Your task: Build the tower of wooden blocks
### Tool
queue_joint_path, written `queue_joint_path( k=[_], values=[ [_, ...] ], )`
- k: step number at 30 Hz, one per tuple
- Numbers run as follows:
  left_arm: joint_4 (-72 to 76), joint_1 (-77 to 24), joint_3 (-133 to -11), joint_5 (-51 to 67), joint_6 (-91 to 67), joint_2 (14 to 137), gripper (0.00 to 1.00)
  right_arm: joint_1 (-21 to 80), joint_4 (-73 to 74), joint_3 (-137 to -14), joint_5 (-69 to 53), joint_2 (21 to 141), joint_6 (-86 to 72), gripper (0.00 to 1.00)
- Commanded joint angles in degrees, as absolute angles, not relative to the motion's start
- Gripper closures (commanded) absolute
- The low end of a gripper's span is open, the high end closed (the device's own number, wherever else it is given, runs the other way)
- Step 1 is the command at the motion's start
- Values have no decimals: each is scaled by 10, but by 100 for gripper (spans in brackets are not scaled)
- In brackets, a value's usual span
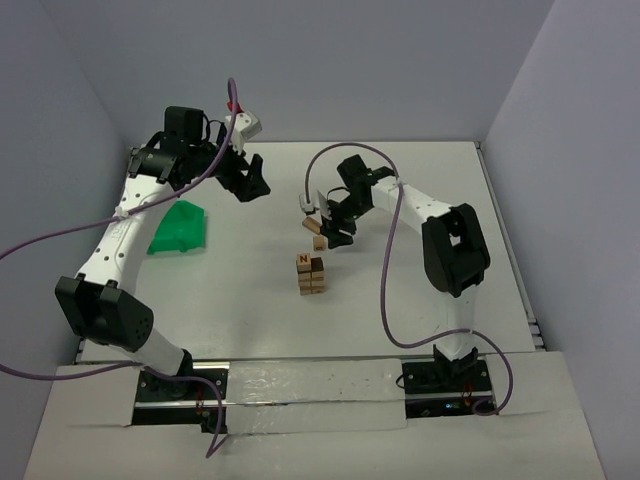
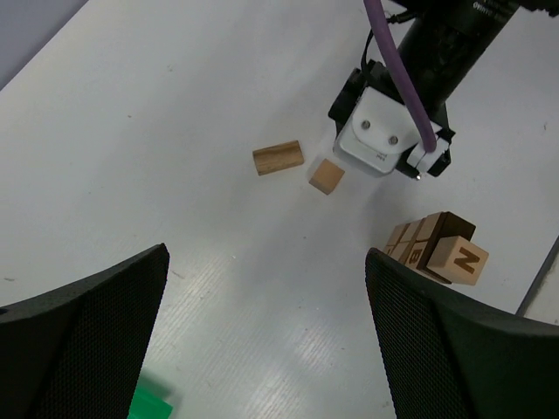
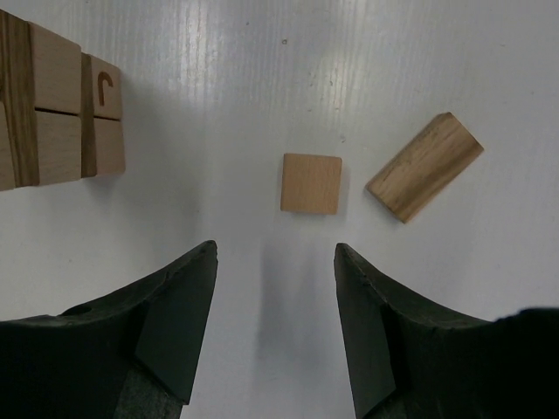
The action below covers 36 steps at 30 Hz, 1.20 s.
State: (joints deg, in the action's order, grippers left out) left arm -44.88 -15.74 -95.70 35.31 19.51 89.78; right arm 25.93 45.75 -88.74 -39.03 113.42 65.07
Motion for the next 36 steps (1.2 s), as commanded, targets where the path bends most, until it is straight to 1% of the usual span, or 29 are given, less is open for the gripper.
queue_joint_path(
  k=[1,8,26,31,32,36],
  values=[
    [-412,-143,-960,352,178,901,1,275,465,-916,-377,1148,665,37],
    [-412,-135,-973,357,177,924,1,295,461,-920,-348,1159,649,36],
    [-408,-128,-959,358,177,920,1,336,463,-956,-267,1207,597,38],
    [-406,-127,-950,355,177,916,1,340,459,-961,-256,1213,592,45],
    [-404,-127,-950,354,176,914,1,340,459,-961,-256,1213,592,45],
    [-403,-127,-942,355,176,911,1,340,459,-961,-254,1213,593,54]
  ],
)
